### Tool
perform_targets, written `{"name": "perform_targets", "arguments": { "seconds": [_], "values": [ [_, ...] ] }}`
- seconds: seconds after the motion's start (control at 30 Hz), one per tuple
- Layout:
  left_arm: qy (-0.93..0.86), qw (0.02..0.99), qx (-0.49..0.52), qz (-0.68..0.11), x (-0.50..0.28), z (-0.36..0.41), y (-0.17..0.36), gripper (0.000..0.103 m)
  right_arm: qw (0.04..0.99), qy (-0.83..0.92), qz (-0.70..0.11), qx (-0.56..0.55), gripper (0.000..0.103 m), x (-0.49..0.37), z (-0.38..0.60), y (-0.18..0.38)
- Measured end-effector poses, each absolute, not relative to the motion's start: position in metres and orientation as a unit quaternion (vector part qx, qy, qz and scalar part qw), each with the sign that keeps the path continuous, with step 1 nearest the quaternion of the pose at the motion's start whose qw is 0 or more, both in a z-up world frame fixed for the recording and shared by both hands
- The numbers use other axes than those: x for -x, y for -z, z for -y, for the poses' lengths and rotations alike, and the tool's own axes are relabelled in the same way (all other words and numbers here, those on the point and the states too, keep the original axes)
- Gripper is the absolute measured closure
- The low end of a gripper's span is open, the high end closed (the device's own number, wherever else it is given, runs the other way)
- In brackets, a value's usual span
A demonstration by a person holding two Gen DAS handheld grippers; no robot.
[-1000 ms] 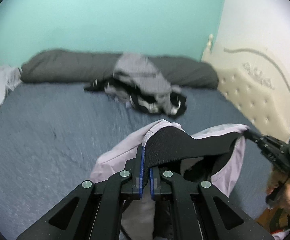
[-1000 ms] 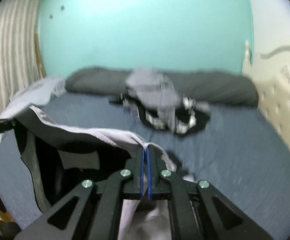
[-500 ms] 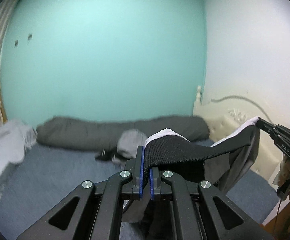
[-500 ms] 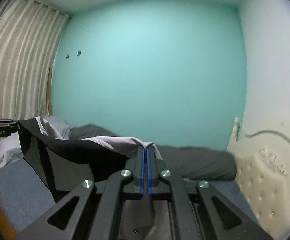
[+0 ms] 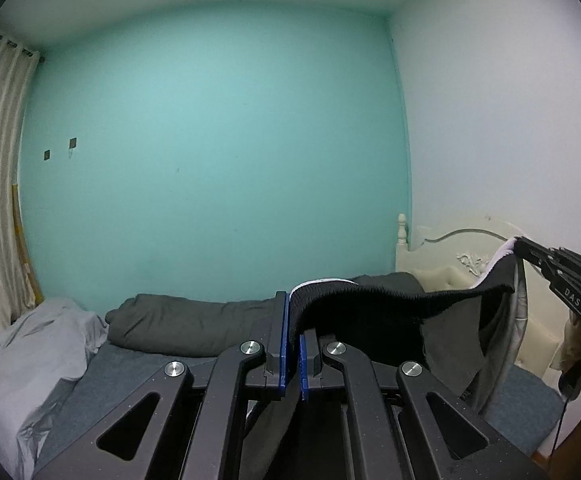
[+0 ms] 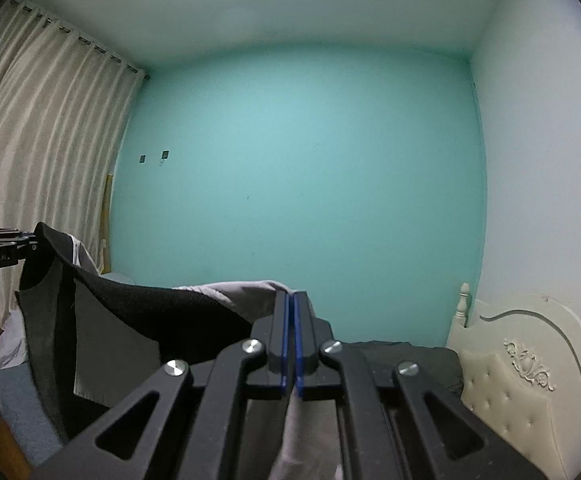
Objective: Fold clothes
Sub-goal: 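Lift the lavender jacket high with both tools, letting it hang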
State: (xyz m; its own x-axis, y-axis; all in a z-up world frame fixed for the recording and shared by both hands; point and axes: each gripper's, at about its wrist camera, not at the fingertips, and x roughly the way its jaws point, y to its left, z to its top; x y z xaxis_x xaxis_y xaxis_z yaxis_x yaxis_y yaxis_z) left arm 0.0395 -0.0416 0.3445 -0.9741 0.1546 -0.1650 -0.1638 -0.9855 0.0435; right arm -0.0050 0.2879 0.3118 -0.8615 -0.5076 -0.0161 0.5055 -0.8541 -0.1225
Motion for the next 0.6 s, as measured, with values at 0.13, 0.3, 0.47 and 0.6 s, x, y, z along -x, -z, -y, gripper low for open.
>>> {"name": "perform_targets", "arguments": {
  "seconds": [0.13,0.3,0.47,0.6],
  "values": [
    [-0.992,0.072,0.099,-0.036,-0.053,0.038,-0.328,0.100,0.271,0.960,-0.063,-0.002,0.101,-0.001,-0.285,-0.307],
    [-0.989,0.066,0.131,-0.025,-0.048,0.046,-0.299,0.100,0.271,0.959,-0.074,-0.028,0.101,0.010,-0.269,-0.284],
    [-0.983,0.067,0.173,-0.018,-0.019,0.049,-0.256,0.100,0.268,0.957,-0.080,-0.074,0.101,0.047,-0.253,-0.247],
    [-0.977,0.067,0.204,-0.009,0.019,0.053,-0.221,0.100,0.264,0.955,-0.079,-0.108,0.101,0.085,-0.240,-0.214]
  ]
}}
